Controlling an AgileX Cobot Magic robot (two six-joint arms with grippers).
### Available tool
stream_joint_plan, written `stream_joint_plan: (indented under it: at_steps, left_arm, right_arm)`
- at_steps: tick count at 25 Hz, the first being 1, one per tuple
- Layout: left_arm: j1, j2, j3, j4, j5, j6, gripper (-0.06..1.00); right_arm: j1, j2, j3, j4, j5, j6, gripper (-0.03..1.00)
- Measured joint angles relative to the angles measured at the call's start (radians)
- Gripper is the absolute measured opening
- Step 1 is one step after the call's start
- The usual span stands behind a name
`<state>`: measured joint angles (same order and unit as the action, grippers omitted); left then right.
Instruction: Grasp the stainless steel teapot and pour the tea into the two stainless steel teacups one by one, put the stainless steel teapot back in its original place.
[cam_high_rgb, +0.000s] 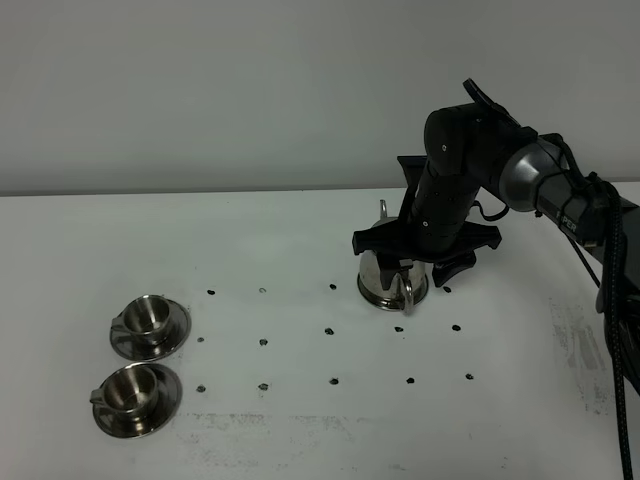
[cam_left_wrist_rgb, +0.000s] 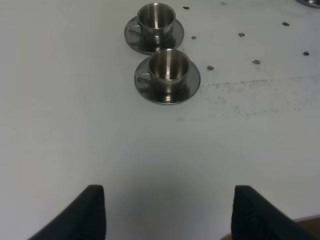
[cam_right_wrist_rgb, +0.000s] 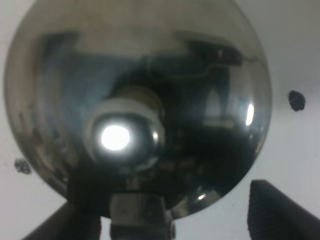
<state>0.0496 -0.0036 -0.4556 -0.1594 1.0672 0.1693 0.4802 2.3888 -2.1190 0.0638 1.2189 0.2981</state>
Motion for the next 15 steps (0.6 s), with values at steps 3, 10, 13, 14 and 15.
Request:
stream_joint_plan:
  at_steps: [3, 10, 13, 14, 15]
  left_arm:
    - [0.000, 0.000, 0.000, 0.000, 0.000, 0.000, 0.54]
    - [0.000, 0.000, 0.000, 0.000, 0.000, 0.000, 0.54]
    - [0.000, 0.000, 0.000, 0.000, 0.000, 0.000, 0.54]
    - [0.000, 0.000, 0.000, 0.000, 0.000, 0.000, 0.54]
    - [0.000, 0.000, 0.000, 0.000, 0.000, 0.000, 0.54]
  right_arm:
    - [0.000, 0.000, 0.000, 0.000, 0.000, 0.000, 0.59]
    - [0.000, 0.000, 0.000, 0.000, 0.000, 0.000, 0.59]
    - [0.000, 0.000, 0.000, 0.000, 0.000, 0.000, 0.59]
    - [0.000, 0.000, 0.000, 0.000, 0.000, 0.000, 0.59]
    - [0.000, 0.000, 0.000, 0.000, 0.000, 0.000, 0.59]
